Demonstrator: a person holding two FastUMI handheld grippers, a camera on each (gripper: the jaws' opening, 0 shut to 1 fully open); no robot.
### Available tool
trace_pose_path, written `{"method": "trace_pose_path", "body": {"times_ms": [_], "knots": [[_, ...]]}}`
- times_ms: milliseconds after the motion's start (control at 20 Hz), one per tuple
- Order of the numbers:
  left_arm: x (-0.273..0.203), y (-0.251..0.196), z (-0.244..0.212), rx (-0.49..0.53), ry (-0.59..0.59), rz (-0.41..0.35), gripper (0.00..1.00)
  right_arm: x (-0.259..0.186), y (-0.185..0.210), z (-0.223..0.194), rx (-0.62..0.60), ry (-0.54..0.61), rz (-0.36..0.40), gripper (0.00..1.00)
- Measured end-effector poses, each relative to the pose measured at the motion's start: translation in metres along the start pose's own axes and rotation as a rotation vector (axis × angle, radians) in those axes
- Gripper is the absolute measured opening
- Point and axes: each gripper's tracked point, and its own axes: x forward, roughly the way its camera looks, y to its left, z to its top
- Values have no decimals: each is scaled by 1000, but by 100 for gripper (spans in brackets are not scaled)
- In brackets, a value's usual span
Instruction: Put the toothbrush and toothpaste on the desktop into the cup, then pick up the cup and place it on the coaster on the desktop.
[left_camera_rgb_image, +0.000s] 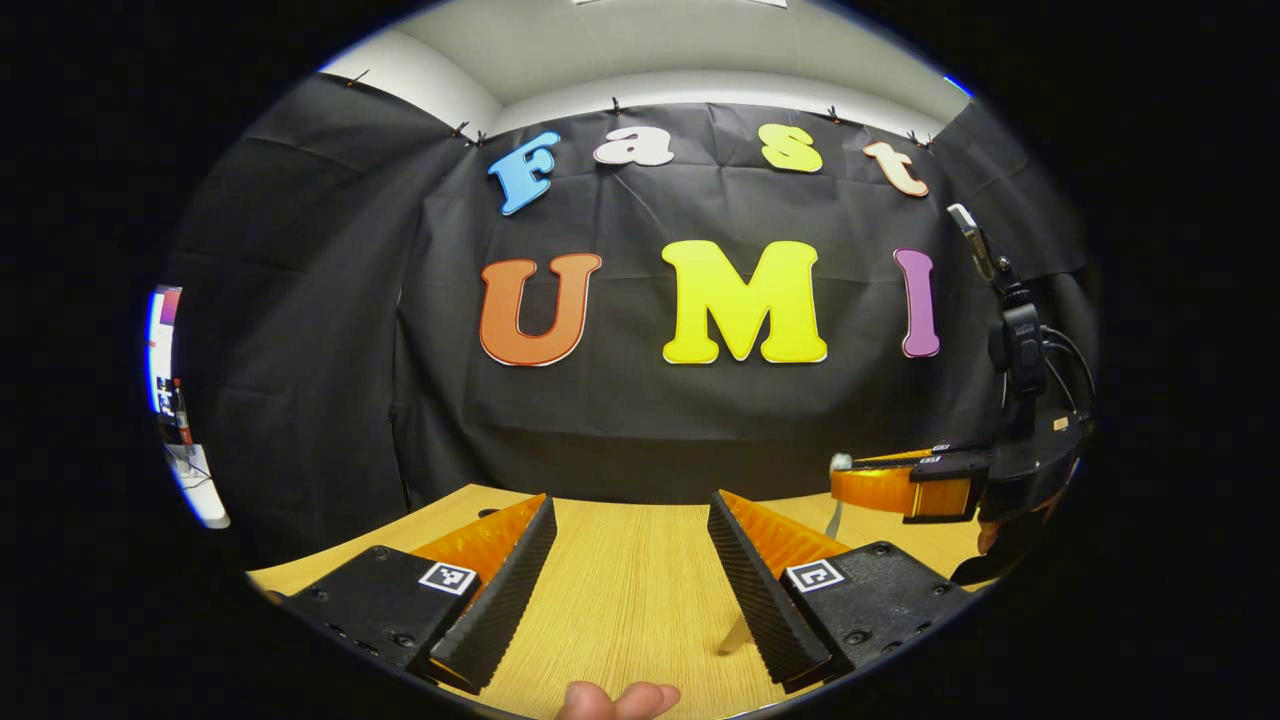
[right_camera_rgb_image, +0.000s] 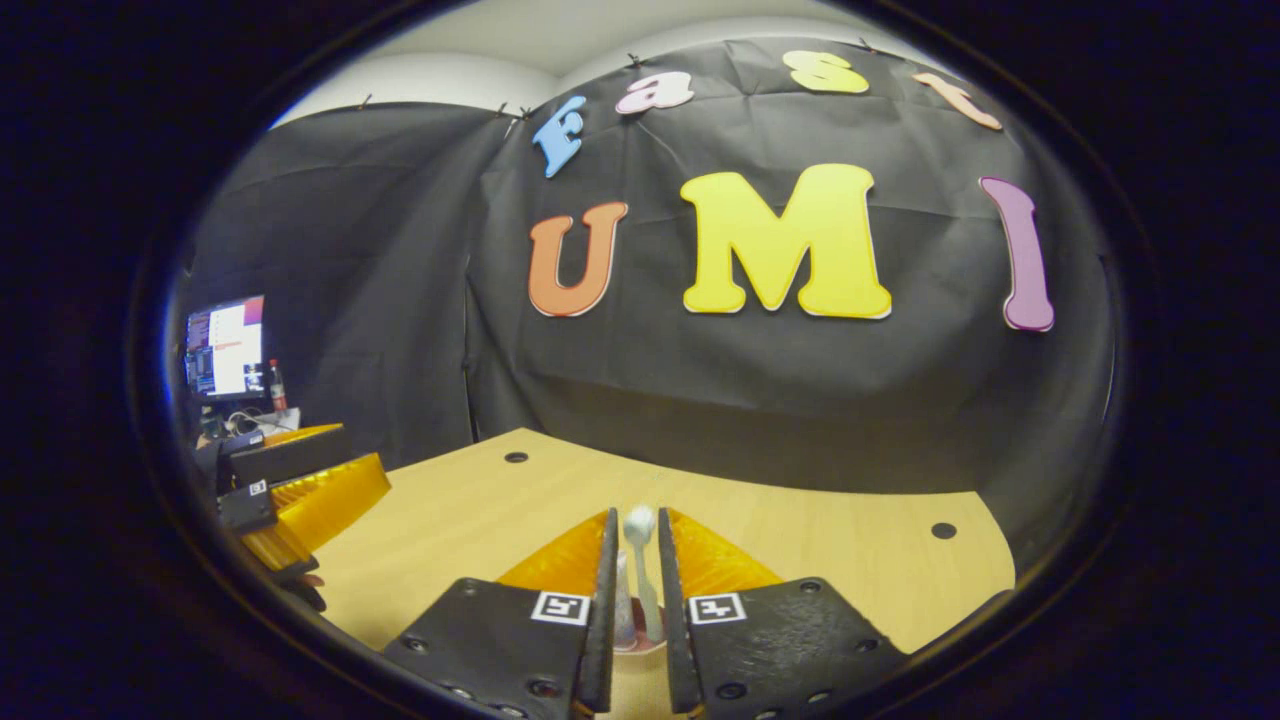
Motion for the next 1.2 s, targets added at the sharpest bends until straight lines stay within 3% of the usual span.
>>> {"method": "trace_pose_path", "body": {"times_ms": [50,100,150,250,300,400,600,850,950,1000,1050,1150,1200], "knots": [[0,-1,0,0,1,-2,96,-1,-3,0,4,1,-8,24],[0,-3,2,1,0,-5,96,-4,-5,1,9,-7,-12,37],[-1,-4,3,4,0,-8,96,-6,-8,2,7,-10,-18,42],[0,-7,7,10,3,-27,96,-14,-18,-1,5,-7,-31,67],[0,-9,7,15,8,-47,96,-24,-20,-7,5,0,-23,86],[3,-9,13,48,26,-87,96,-51,-24,-26,6,20,20,97],[21,-20,55,137,65,-227,96,-123,-55,-75,30,97,52,96],[50,-40,113,385,125,-395,98,-200,-94,-106,166,101,64,94],[51,-57,106,482,232,-508,99,-226,-95,-126,213,115,106,92],[47,-61,97,531,305,-553,98,-237,-100,-132,220,106,100,95],[41,-67,86,565,375,-608,99,-244,-110,-136,208,86,65,91],[25,-76,56,660,512,-686,98,-260,-133,-139,137,19,-46,95],[16,-78,37,719,585,-722,99,-267,-137,-143,100,-7,-92,90]]}}
